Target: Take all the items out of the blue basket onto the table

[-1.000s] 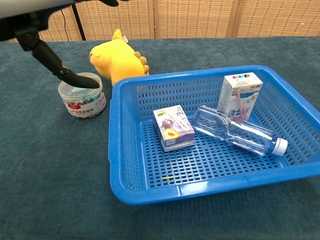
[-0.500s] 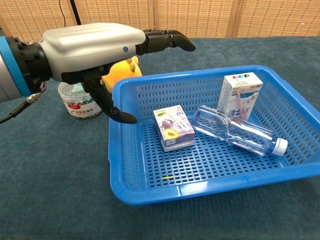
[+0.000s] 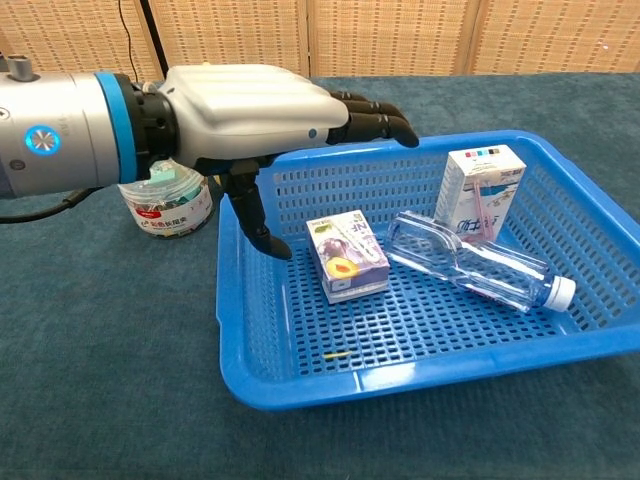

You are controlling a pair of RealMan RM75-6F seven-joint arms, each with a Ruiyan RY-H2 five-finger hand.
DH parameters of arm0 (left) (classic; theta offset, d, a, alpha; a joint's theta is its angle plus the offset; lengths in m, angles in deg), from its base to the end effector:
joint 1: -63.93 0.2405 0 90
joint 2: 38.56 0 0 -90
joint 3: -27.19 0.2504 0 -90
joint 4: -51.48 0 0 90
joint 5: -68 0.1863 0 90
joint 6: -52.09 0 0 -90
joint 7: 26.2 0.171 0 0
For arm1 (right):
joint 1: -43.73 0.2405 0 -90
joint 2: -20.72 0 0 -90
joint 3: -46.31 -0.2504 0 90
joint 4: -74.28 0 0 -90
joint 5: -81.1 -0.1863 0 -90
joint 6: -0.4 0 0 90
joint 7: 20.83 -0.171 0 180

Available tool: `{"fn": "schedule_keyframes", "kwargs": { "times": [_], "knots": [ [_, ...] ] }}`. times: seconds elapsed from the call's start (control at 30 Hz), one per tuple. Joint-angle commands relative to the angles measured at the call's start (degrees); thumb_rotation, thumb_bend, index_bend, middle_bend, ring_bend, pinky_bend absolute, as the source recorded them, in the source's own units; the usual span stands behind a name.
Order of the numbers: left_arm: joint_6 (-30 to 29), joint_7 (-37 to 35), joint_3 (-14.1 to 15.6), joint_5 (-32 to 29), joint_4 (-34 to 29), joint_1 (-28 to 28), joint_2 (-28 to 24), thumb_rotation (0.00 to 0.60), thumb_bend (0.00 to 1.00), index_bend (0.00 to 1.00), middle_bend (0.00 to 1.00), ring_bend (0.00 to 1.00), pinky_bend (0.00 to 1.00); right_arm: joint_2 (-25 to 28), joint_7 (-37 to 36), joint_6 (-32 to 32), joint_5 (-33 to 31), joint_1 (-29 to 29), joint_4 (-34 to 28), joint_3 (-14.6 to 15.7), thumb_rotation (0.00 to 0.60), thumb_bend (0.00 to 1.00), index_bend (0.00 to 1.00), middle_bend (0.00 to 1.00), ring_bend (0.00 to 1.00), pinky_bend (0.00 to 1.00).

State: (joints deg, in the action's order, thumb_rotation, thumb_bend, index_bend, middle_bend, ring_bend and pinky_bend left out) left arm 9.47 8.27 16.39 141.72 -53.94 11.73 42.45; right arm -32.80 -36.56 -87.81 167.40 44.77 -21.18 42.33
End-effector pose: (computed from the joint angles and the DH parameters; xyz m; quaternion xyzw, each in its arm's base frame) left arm -0.0153 0.2925 -0.0082 -0.8847 -0.1634 -0.3638 0.2413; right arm -0.2989 -0.1889 0.2407 0.5409 -0.4199 0.4399 0.5811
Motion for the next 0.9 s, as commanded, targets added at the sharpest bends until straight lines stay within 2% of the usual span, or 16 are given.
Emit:
{"fn": "schedule_keyframes", "kwargs": {
  "times": [0.03, 0.17, 0.4, 0.63, 0.9],
  "knots": [
    [2.5, 5.7, -0.6, -7.9, 0.3, -4.3, 0.2, 0.600, 0.11, 0.00, 0.00, 0.00, 0.13, 0.0, -0.5, 0.8, -1.3, 0.3, 0.4, -0.6, 0.600, 0.00, 0.00, 0.00, 0.00, 0.00],
    [1.8, 9.3, 0.7, -13.4, 2.6, -7.3, 2.8, 0.600, 0.10, 0.00, 0.00, 0.00, 0.13, 0.0, -0.9, 1.8, -2.3, 0.6, 0.8, -0.9, 0.600, 0.00, 0.00, 0.00, 0.00, 0.00],
    [0.4, 11.0, 2.6, -18.4, 7.1, -10.3, 6.6, 0.600, 0.10, 0.00, 0.00, 0.00, 0.13, 0.0, -1.3, 2.2, -2.9, 0.7, 1.1, -1.2, 0.600, 0.00, 0.00, 0.00, 0.00, 0.00],
    [-0.6, 10.3, 5.0, -19.4, 8.9, -11.3, 8.1, 0.600, 0.10, 0.00, 0.00, 0.00, 0.13, 0.2, -1.7, 2.4, -3.2, 0.6, 1.2, -1.4, 0.600, 0.00, 0.00, 0.00, 0.00, 0.00],
    [-1.1, 7.3, 6.8, -16.6, 10.5, -11.1, 9.3, 0.600, 0.10, 0.00, 0.00, 0.00, 0.14, 0.2, -2.0, 2.2, -3.1, 0.4, 1.3, -1.5, 0.600, 0.00, 0.00, 0.00, 0.00, 0.00]
  ]
}}
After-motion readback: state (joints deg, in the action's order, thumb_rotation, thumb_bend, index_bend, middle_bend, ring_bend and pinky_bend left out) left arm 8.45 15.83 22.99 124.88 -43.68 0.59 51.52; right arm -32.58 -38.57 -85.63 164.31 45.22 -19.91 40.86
